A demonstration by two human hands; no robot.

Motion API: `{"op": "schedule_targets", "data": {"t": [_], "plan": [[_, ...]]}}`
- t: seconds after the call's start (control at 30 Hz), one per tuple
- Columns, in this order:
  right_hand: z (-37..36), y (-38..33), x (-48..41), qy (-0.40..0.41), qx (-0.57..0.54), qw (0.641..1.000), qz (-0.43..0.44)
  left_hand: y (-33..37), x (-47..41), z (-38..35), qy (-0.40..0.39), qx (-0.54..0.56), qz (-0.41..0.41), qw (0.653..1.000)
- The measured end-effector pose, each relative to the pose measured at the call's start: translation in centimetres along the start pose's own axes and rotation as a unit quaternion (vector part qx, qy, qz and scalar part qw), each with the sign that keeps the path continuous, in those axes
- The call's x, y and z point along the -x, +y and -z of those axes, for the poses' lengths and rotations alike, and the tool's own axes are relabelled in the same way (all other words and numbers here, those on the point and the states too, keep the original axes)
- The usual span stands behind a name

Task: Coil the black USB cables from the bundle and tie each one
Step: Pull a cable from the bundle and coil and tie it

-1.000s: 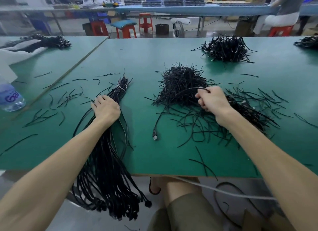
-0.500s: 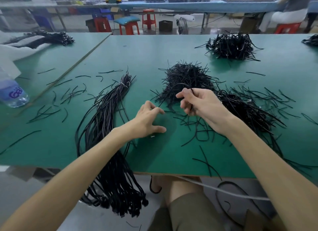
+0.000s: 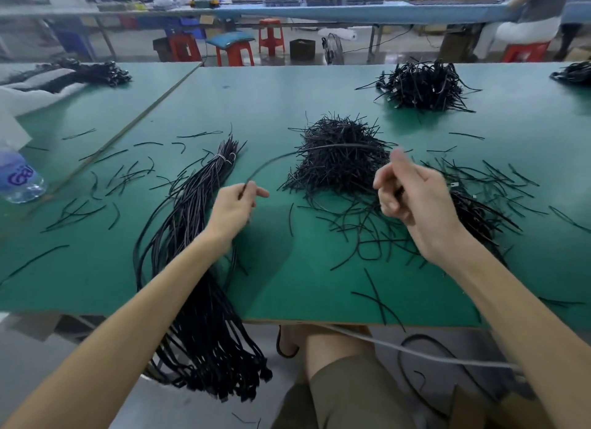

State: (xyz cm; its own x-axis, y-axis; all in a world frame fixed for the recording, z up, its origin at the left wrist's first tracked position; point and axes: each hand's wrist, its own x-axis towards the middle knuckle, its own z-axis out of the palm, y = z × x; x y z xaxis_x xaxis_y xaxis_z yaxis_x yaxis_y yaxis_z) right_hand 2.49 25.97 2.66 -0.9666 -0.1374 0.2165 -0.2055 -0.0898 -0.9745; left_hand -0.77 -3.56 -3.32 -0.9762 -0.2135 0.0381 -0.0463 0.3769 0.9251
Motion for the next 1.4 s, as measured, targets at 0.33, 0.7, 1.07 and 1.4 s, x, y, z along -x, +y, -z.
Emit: {"op": "schedule_targets", "data": {"t": [0.33, 0.7, 1.07, 1.4], "plan": [[-1.4, 3.8, 2.2, -0.131, 0.303, 0.943, -0.037, 3.3, 0.7, 1.5, -0.13, 0.593, 0.112, 0.787], [0.3, 4.6, 1.9, -0.115, 0.364, 0.924, -0.035, -0.2, -0.3, 3.8, 0.005, 0.185, 0.081, 0.979], [0.7, 6.1, 2.1, -0.081, 0.289, 0.953, -0.046, 0.0, -0.4, 4.7, 0.002, 0.634, 0.184, 0.751], [0.9, 6.3, 3.1, -0.127, 0.334, 0.934, -0.019, -0.3, -0.4, 2.9, -0.029, 0.579, 0.244, 0.777]]}}
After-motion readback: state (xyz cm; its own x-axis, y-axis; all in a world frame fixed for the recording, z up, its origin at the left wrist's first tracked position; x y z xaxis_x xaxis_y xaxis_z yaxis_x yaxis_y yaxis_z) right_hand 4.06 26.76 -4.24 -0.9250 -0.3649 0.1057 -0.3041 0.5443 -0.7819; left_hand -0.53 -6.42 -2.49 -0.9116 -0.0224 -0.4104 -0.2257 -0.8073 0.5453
